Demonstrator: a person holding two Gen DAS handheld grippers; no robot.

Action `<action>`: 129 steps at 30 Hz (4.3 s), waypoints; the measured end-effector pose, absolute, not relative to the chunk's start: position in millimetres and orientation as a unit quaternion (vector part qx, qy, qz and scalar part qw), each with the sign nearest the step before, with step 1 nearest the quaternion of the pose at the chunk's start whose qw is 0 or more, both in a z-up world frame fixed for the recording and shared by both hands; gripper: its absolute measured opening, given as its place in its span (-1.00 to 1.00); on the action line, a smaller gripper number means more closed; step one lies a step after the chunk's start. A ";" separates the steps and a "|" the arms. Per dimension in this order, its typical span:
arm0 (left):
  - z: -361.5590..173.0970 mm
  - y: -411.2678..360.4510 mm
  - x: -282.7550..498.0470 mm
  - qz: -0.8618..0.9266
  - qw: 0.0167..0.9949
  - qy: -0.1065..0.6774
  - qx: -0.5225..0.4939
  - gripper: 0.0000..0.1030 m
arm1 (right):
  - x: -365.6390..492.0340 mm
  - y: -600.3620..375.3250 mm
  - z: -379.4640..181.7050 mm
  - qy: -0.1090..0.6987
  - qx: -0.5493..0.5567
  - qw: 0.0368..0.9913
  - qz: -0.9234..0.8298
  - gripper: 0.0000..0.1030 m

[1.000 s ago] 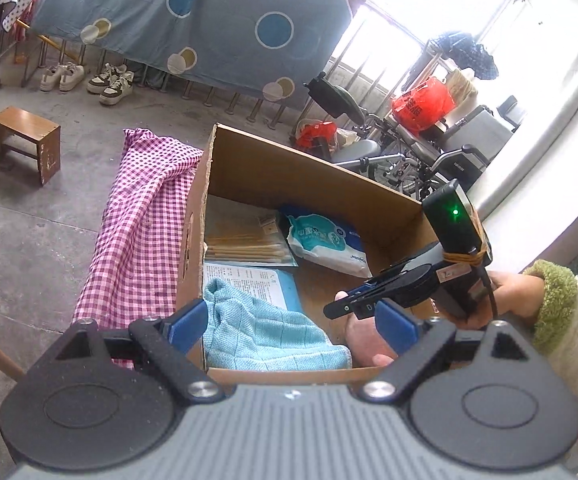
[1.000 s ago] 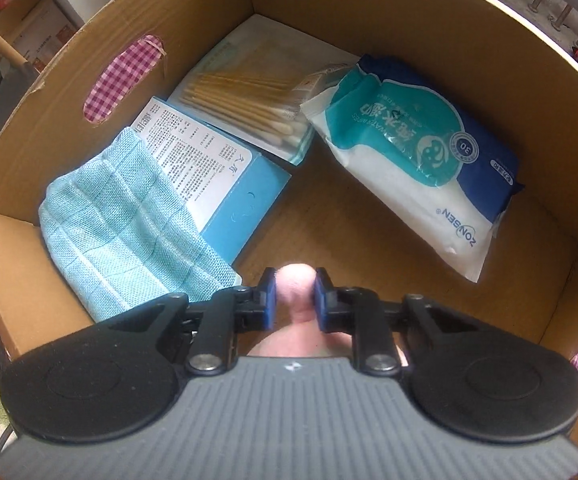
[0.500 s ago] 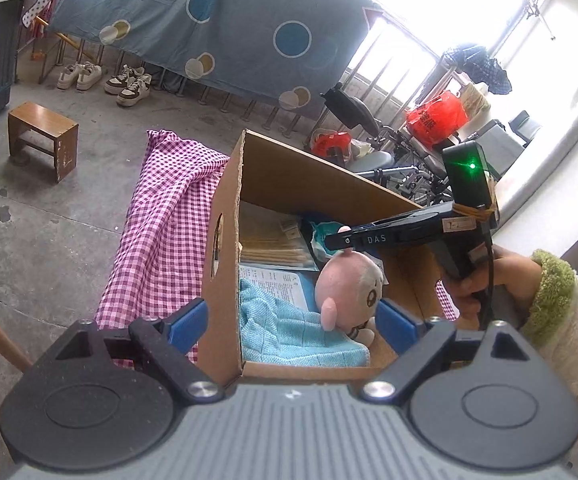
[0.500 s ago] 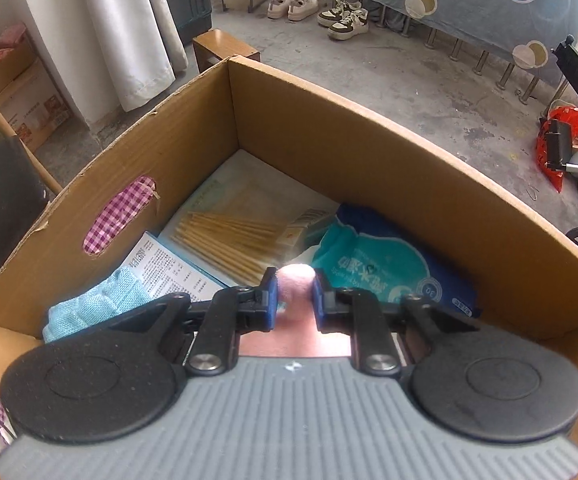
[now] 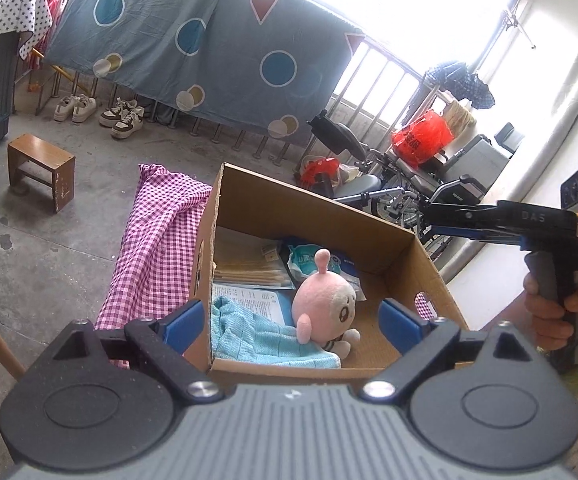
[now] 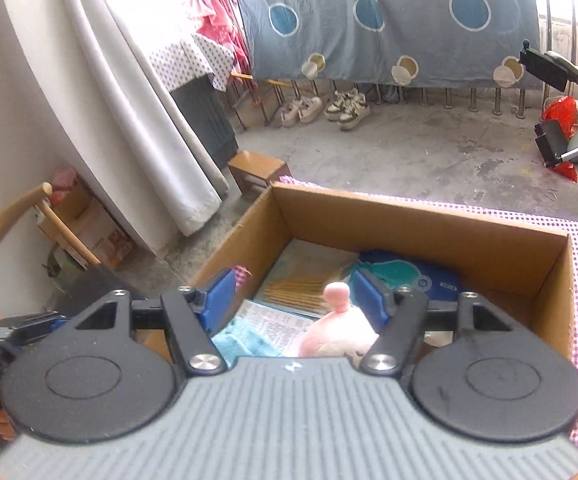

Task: Organize soft objects
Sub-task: 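Withdraw both tools from the box toward the remaining table items, then grasp the gold snack packet with the right tool, then lift the gold packet into the box and open the right tool, then move the right tool out of the box toward the bagged masks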

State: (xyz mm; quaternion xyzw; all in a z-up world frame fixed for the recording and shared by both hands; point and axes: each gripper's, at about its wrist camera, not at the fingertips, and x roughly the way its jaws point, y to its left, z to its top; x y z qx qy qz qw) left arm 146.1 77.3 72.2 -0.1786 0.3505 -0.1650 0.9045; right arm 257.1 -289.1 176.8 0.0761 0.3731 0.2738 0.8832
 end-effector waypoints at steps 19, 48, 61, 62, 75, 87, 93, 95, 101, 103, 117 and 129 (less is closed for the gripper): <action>37.4 -29.8 93.1 -0.281 0.860 0.411 -0.109 0.86 | 8.1 -458.9 118.2 0.256 0.323 0.884 0.221 0.64; 7.5 -112.2 99.1 -0.346 0.816 0.464 -0.014 0.11 | 76.9 -355.6 27.2 0.411 0.299 0.837 0.201 -0.28; 62.9 -123.1 156.0 -0.376 0.814 0.441 -0.040 0.12 | 125.9 -383.8 89.2 0.399 0.288 0.844 0.213 -0.27; 61.8 -122.8 156.9 -0.377 0.813 0.442 -0.043 0.12 | 122.7 -385.1 89.2 0.400 0.288 0.844 0.213 -0.27; 79.4 -127.5 196.1 -0.374 0.829 0.413 -0.046 0.13 | 180.6 -391.7 119.3 0.397 0.244 0.857 0.217 -0.27; 18.9 -172.6 301.1 -0.326 0.804 0.498 -0.009 0.19 | 295.6 -379.0 54.4 0.487 0.142 0.848 0.156 -0.24; 1.7 -169.0 290.5 -0.332 0.785 0.523 0.009 0.27 | 288.6 -374.9 41.4 0.494 0.111 0.848 0.155 -0.21; 3.5 -165.5 278.0 -0.341 0.781 0.523 0.019 0.26 | 279.6 -374.2 40.6 0.499 0.112 0.844 0.161 -0.21; 8.0 -144.4 251.9 -0.331 0.794 0.509 0.003 0.31 | 248.5 -365.2 31.7 0.521 0.119 0.826 0.178 -0.21; 5.2 -137.8 252.7 -0.333 0.787 0.519 -0.014 0.31 | 246.1 -368.5 30.3 0.532 0.136 0.816 0.180 -0.20; 21.4 -92.5 220.7 -0.320 0.825 0.464 -0.043 0.63 | 277.6 -353.3 38.1 0.585 0.093 0.792 0.147 0.39; 43.2 -1.6 172.4 -0.250 0.896 0.356 -0.091 0.83 | 337.4 -347.6 -12.8 0.668 0.091 0.736 0.056 0.51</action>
